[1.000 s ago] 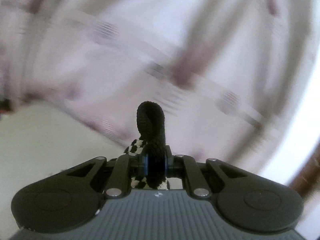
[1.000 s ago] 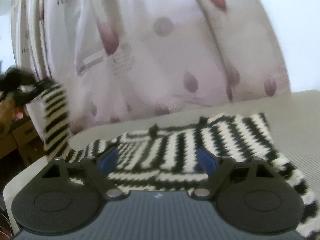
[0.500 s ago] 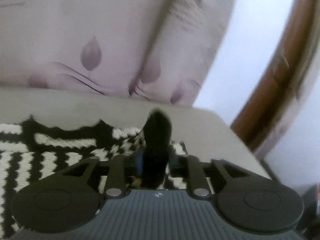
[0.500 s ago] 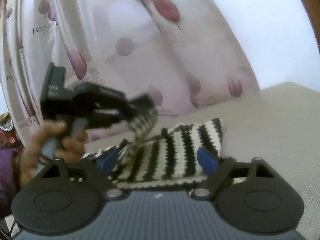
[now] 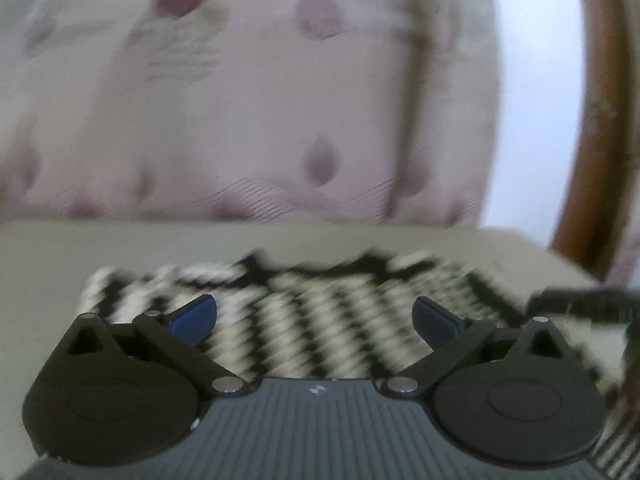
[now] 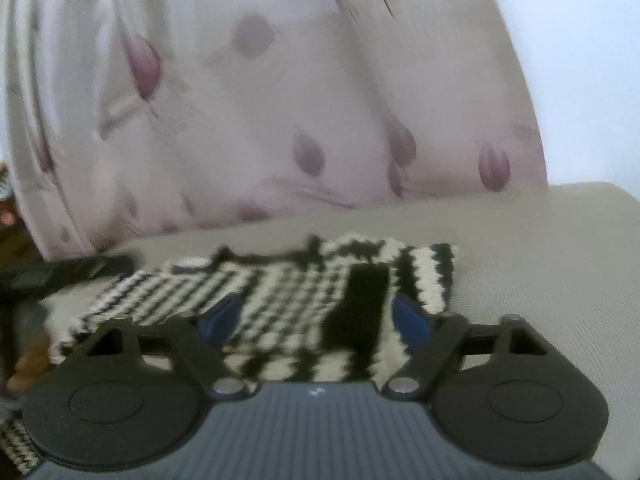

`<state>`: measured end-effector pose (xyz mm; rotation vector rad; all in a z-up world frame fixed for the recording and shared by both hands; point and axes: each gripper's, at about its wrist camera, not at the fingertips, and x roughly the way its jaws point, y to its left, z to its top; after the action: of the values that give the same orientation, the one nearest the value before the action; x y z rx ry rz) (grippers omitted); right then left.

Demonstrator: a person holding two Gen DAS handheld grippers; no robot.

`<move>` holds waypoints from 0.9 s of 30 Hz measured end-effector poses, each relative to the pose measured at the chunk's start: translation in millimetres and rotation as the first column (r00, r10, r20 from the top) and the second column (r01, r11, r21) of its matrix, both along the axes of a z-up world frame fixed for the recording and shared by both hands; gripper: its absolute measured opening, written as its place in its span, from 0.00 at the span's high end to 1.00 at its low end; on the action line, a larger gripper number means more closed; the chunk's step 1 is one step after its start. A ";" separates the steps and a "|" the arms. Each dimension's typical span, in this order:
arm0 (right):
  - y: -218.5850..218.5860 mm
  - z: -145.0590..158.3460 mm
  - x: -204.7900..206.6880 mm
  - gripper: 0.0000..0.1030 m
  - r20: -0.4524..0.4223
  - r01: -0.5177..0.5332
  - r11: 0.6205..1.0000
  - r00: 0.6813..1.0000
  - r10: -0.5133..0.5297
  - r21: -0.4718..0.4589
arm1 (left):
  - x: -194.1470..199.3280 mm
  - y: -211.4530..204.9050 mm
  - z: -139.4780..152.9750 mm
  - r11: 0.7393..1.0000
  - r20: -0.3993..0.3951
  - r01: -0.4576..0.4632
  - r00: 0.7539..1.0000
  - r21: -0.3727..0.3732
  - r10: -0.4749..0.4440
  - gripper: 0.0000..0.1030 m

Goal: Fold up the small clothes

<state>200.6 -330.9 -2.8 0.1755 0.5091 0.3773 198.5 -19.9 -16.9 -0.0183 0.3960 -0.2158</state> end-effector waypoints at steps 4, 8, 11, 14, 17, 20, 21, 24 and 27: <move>8.1 -21.2 34.1 0.74 -0.134 0.026 0.999 0.990 -0.031 -0.039 | -8.0 39.6 -20.0 0.991 -0.037 -0.111 0.993 -0.070 0.109 0.01; 2.9 -17.7 25.6 0.86 -0.049 0.046 0.999 0.998 -0.045 0.017 | -4.2 63.5 -22.4 0.966 -0.057 -0.178 0.984 -0.186 0.171 0.00; -7.9 1.5 7.4 0.87 0.048 0.084 0.996 0.995 -0.085 0.021 | -1.4 66.1 -26.2 0.964 -0.080 -0.176 0.983 -0.200 0.163 0.00; -16.6 -3.5 10.6 0.87 0.024 0.118 0.992 0.993 -0.118 -0.032 | 1.9 65.9 -23.9 0.969 -0.089 -0.175 0.983 -0.175 0.161 0.00; -15.1 -20.6 16.1 0.87 -0.059 0.102 0.994 0.993 -0.104 -0.043 | 0.3 62.7 -24.2 0.972 -0.095 -0.183 0.981 -0.146 0.171 0.00; -11.3 -27.3 17.6 0.87 -0.074 0.107 0.993 0.991 -0.111 -0.049 | 7.5 63.9 -26.6 0.969 -0.137 -0.202 0.974 -0.141 0.183 0.00; -12.8 -28.5 19.2 0.86 -0.086 0.111 0.993 0.990 -0.115 -0.040 | 9.2 65.6 -27.4 0.967 -0.148 -0.212 0.970 -0.142 0.191 0.00; -21.1 -32.7 23.8 0.86 -0.119 0.138 0.990 0.983 -0.136 0.001 | 10.4 67.4 -28.9 0.963 -0.160 -0.228 0.966 -0.145 0.205 0.00; -22.7 -35.3 23.2 0.85 -0.128 0.153 0.988 0.980 -0.150 0.012 | 11.5 66.6 -29.2 0.960 -0.169 -0.250 0.959 -0.129 0.227 0.00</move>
<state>223.8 -353.6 -38.1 0.2589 0.6130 0.2234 210.0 46.7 -46.2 -0.2306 0.5257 -0.0040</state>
